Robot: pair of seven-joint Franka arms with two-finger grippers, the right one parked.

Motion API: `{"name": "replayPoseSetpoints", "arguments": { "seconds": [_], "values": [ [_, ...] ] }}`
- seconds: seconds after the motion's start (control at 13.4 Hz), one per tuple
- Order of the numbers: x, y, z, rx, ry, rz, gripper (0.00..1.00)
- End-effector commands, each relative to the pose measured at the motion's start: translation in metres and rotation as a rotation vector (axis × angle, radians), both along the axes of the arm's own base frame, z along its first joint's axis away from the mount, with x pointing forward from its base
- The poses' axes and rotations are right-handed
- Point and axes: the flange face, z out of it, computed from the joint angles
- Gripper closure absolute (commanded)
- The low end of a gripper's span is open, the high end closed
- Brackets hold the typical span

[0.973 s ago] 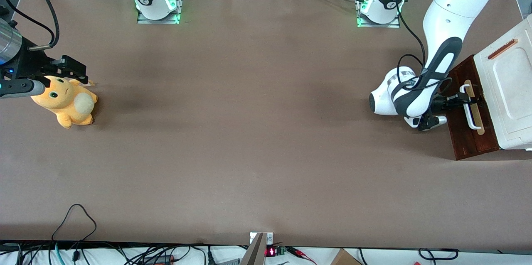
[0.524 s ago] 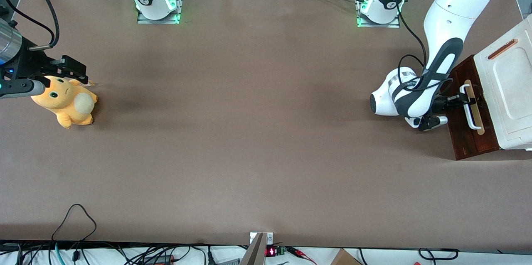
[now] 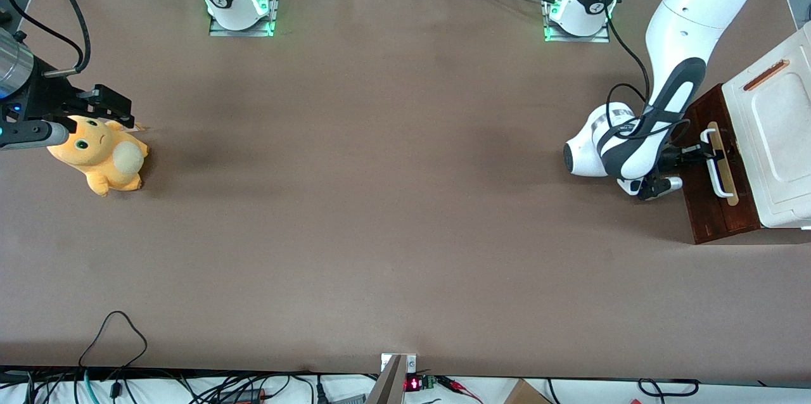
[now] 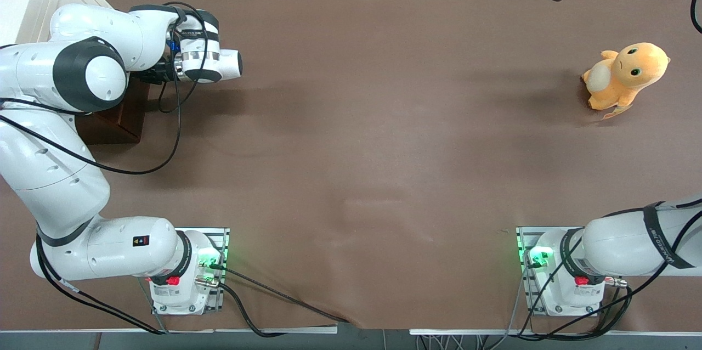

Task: Open lower drawer with left arm only
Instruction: 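Pull the gripped handle away from the cabinet to slide the drawer out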

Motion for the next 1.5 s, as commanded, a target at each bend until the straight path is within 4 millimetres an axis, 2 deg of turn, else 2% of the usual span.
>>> {"name": "replayPoseSetpoints", "arguments": {
  "seconds": [0.0, 0.07, 0.37, 0.67, 0.97, 1.12, 1.42],
  "values": [
    [0.008, -0.024, 0.004, 0.009, -0.007, -0.055, 1.00],
    [0.009, -0.043, 0.005, -0.004, -0.009, -0.084, 1.00],
    [0.006, -0.091, 0.006, -0.032, -0.004, -0.159, 1.00],
    [0.000, -0.127, 0.005, -0.055, 0.016, -0.220, 1.00],
    [-0.001, -0.131, 0.004, -0.059, 0.029, -0.226, 1.00],
    [-0.002, -0.141, 0.006, -0.069, 0.029, -0.242, 1.00],
    [-0.003, -0.141, 0.005, -0.071, 0.026, -0.239, 1.00]
  ]
}}
